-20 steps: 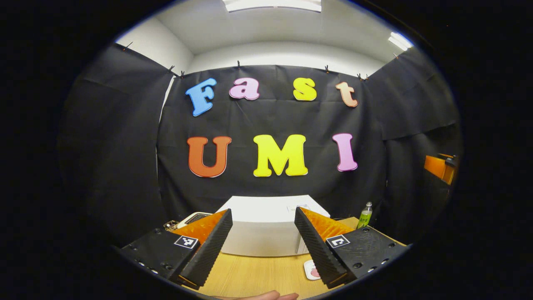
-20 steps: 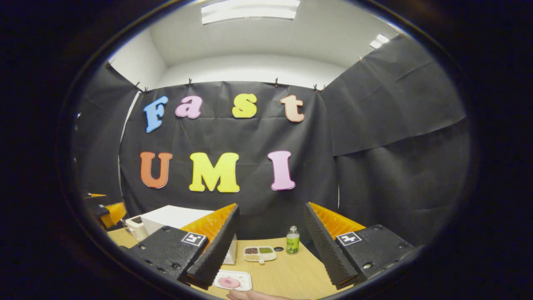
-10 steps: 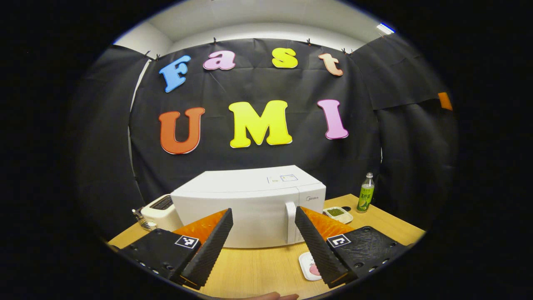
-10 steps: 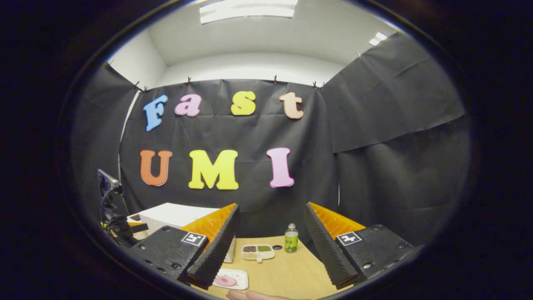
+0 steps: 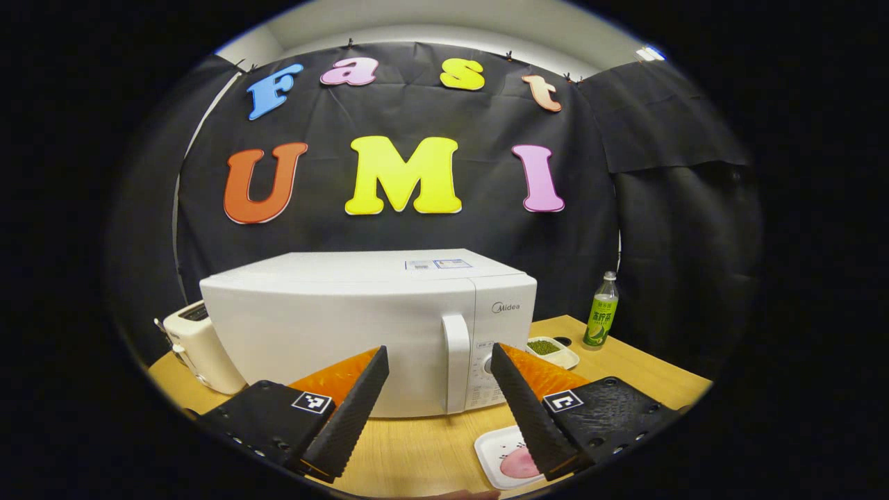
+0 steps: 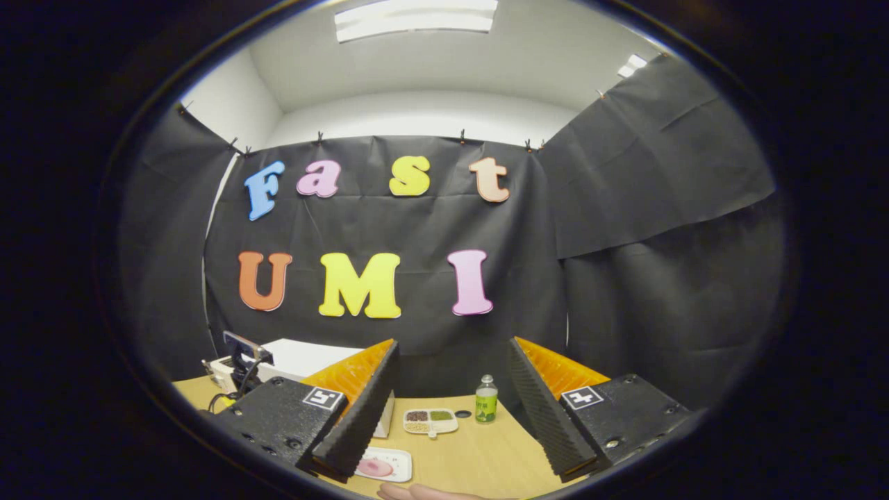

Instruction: Open the microwave oven with the left hand, put the food in, and close the microwave oven.

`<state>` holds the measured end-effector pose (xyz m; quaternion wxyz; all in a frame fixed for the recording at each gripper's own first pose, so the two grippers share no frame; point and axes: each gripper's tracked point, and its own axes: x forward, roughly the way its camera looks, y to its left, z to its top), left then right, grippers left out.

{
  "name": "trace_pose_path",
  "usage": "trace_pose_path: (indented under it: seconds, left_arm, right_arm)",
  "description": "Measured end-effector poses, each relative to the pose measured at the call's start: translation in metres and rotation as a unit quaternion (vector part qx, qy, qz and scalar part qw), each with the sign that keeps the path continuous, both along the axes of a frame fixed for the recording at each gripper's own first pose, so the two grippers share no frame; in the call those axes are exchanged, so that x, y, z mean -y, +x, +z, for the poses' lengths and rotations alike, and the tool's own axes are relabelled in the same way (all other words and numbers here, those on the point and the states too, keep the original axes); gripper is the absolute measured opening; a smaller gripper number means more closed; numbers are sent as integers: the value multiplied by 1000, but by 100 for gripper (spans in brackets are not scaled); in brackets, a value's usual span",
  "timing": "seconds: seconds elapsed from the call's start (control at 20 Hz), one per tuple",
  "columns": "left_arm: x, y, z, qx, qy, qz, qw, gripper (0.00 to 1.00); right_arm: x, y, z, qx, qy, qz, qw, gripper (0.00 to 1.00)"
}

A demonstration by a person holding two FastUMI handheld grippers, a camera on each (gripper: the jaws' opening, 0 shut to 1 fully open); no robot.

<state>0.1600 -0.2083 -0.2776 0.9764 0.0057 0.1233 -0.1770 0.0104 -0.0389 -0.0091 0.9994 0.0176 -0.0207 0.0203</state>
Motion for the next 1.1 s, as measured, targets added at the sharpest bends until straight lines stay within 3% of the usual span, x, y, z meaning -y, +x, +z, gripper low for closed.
trace_pose_path:
  seconds: [0.15, 0.3, 0.45, 0.6, 0.7, 0.85, 0.9, 0.95, 1.0, 1.05, 1.1]
  left_arm:
    - [-1, 18, -13, 9, 22, 26, 999, 93]
    - [16, 30, -38, -7, 20, 14, 1000, 91]
    - [24, 37, -57, -33, -5, 5, 999, 82]
    - [21, 43, -59, -21, -9, 7, 1000, 72]
    - [22, 42, -59, -25, -42, 12, 999, 68]
    - [22, 40, -60, -23, -24, 21, 999, 65]
    - [32, 41, -64, -26, -22, -2, 999, 62]
    - [34, 36, -61, -26, -16, -5, 1000, 48]
    - [35, 41, -67, -25, -7, 0, 1000, 20]
    - [34, 39, -72, -32, 4, 1, 999, 29]
    - [34, 38, -77, -42, 7, -3, 999, 28]
  right_arm:
    - [1, -2, 0, -5, -8, 2, 1000, 99]
    - [10, -5, 3, -1, -13, -5, 1000, 99]
    - [15, -11, 6, 13, -15, -9, 1000, 99]
    - [16, -12, 0, 11, -17, -3, 1000, 99]
    - [14, -11, -7, 5, -26, 2, 1000, 99]
    - [9, -10, -12, 6, -40, 9, 999, 99]
    - [8, -10, -13, 8, -44, 10, 999, 99]
    - [7, -9, -13, 9, -47, 9, 999, 99]
    - [5, -9, -16, 8, -50, 12, 999, 99]
    - [2, -9, -19, 7, -52, 16, 999, 99]
    - [-1, -8, -22, 5, -53, 18, 998, 99]
